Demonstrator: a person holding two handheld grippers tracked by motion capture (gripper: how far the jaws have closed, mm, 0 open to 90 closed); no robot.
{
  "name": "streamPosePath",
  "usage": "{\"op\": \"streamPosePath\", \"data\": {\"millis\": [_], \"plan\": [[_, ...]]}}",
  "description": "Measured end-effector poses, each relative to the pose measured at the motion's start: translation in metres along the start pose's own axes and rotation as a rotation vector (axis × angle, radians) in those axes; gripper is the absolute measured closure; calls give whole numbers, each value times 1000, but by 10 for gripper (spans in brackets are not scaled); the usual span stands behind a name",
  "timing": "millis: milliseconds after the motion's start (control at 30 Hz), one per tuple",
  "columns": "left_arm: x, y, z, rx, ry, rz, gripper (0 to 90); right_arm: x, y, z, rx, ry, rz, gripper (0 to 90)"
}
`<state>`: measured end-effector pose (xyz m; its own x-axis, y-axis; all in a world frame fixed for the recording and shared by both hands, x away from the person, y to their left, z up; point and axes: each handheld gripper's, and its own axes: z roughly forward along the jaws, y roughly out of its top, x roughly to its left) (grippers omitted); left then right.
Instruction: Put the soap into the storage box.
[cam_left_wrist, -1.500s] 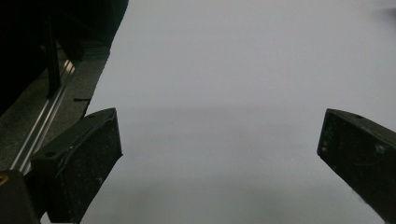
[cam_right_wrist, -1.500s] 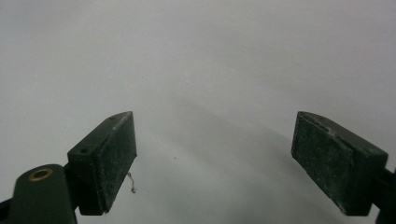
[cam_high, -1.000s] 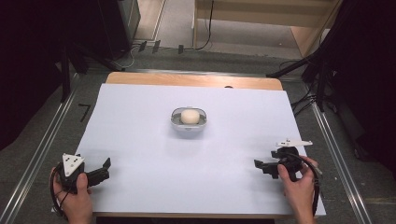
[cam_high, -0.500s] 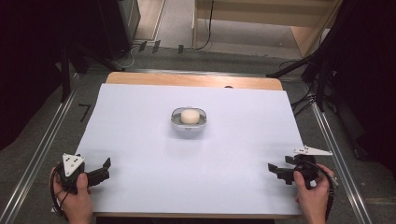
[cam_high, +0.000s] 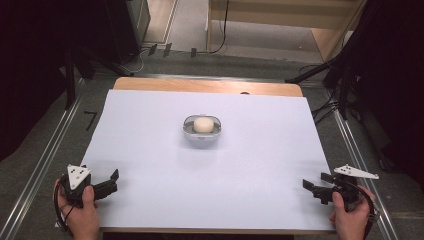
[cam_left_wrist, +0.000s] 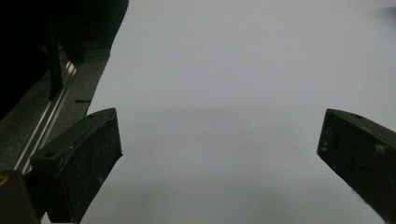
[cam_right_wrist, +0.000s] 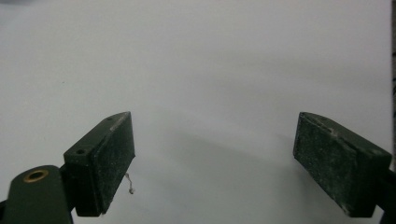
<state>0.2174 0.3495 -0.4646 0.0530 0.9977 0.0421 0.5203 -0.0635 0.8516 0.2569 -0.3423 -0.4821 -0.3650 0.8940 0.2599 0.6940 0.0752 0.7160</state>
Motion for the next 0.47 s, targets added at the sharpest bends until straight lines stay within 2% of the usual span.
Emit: {"op": "streamPosePath", "data": {"millis": [100,300,467], "plan": [[0,0,0,0,0,-1,1,-6,-3,-5,-17,0,12,131],[-1,0,0,2,4,6,1,-17,-7,-6,-56,3,70,131],[0,0,0,3,-1,5,1,-13,-8,-3,-42,-10,53,131]]}}
